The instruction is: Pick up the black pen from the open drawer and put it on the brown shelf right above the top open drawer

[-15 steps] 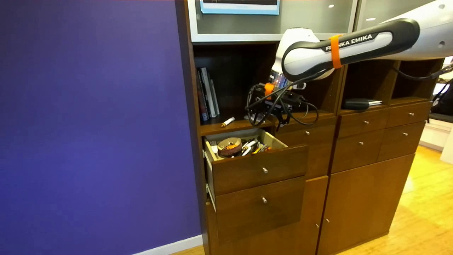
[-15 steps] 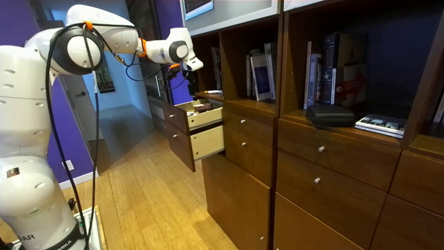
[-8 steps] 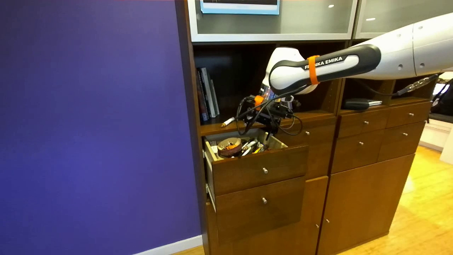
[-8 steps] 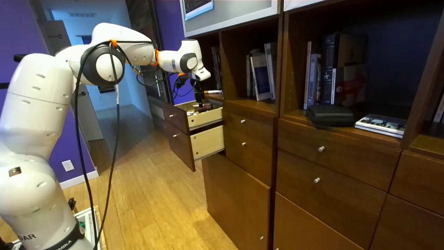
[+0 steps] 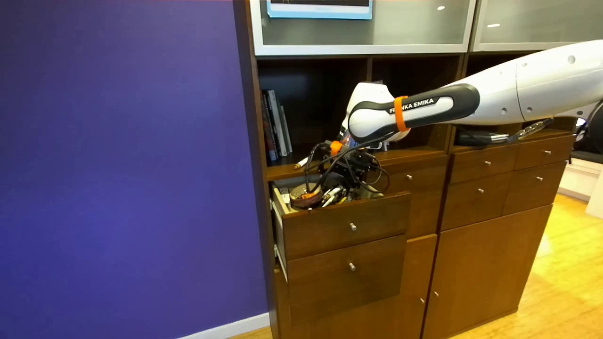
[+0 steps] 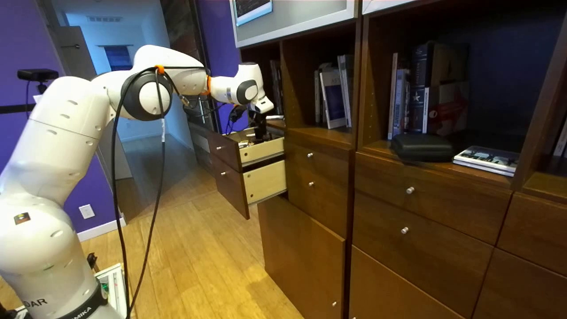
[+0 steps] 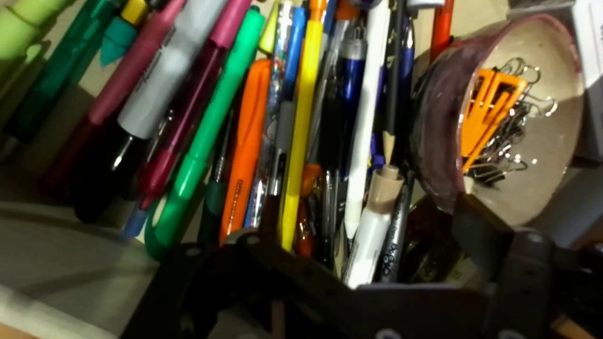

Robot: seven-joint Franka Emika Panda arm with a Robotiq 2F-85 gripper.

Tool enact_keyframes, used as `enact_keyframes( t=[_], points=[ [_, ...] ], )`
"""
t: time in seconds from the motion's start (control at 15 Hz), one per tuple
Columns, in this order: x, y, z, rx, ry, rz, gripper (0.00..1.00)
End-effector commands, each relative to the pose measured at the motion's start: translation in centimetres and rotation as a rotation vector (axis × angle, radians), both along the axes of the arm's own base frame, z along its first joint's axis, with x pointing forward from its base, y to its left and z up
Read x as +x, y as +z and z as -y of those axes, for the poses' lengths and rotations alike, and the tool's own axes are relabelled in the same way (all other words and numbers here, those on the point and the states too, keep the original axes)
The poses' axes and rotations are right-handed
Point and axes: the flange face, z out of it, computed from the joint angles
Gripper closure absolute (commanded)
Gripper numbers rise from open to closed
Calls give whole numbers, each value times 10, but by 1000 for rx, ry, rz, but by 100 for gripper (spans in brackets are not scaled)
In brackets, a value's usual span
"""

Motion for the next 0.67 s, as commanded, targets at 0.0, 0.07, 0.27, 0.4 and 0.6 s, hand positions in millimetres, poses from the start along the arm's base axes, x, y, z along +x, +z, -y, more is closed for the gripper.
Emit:
enact_keyframes(
  t=[0.0,0.07,0.27,0.4,0.6],
  points=[
    [9,6,4,58,-49,49,29],
    [10,8,5,71,-53,65,31],
    [10,3,5,77,-54,51,33],
    [11,-2,5,63,-51,46,33],
    [10,-6,8,49,-62,43,37]
  ],
)
